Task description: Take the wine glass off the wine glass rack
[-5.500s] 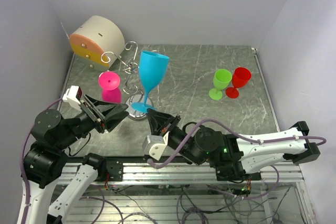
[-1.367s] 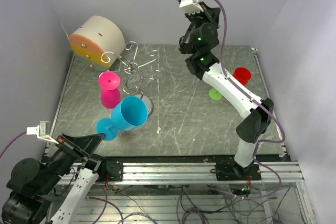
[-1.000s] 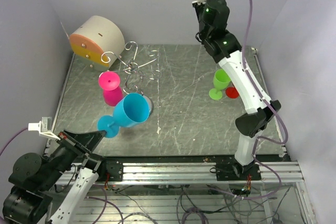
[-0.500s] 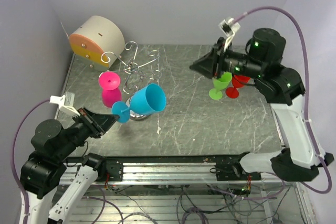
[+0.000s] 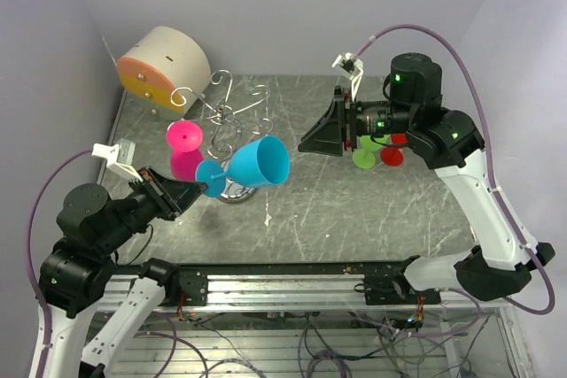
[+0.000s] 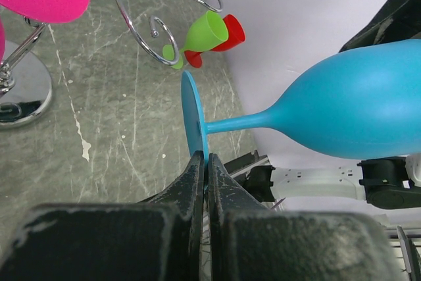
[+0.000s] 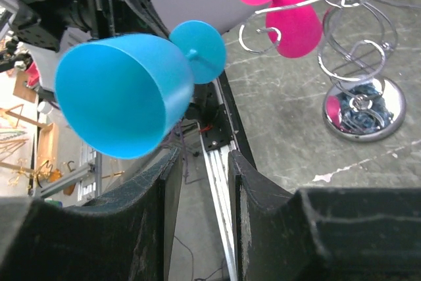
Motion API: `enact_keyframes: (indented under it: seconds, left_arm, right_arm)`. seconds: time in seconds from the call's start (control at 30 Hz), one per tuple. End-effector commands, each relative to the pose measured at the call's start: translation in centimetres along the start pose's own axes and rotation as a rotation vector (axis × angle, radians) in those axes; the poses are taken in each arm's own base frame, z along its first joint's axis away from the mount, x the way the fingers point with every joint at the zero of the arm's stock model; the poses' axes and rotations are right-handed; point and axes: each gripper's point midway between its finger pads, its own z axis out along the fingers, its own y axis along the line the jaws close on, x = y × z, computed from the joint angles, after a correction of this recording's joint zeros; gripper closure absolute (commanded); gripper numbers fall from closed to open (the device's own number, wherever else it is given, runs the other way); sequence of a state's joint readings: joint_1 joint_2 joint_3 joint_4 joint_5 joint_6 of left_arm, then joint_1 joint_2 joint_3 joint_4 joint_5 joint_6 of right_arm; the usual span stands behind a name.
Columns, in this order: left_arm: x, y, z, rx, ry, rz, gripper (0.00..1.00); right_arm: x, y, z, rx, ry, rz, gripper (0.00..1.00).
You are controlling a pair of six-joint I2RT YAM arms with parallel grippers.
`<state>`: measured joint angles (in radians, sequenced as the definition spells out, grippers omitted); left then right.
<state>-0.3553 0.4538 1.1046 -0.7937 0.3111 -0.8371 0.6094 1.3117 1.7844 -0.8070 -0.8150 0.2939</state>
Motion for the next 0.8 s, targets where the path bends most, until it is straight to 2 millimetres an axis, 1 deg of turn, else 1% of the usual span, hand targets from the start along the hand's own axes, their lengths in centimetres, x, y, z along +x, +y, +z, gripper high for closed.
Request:
enact_keyframes:
  seconds: [0.0, 0.2, 0.3, 0.47, 0.57, 0.77]
  left_arm:
    - [-1.0, -1.8, -0.1, 0.065, -0.017, 0.044, 0.93]
    - [-1.3, -1.8, 0.2, 0.060, -0.019, 0.050, 0.93]
    - [-1.4, -1.9, 0.4, 0.062, -0.017, 0.053, 0.93]
    - [-1.7, -2.3, 0.4, 0.067, -0.019, 0.058, 0.93]
    - [-1.9, -2.5, 0.3, 0.072, -0.024, 0.063, 0.93]
    - [-2.0, -2.5, 0.1, 0.068, -0.029, 0.070, 0.93]
  right_arm:
    - [-2.0, 2.5, 0.1, -0.064, -0.042, -0.051, 0.66]
    - [-2.2, 3.3, 1.5, -0.058, -0.038, -0.065, 0.67]
    - [-1.9, 3.1, 2.8, -0.025, -0.021, -0.068, 0.67]
    - [-1.6, 2.0, 4.2, 0.064, -0.001, -0.074, 0.67]
    - [-1.6, 1.6, 4.5, 0.103, -0.001, -0.083, 0.68]
    - [-2.0, 0.8, 4.2, 0.170, -0.013, -0.094, 0.68]
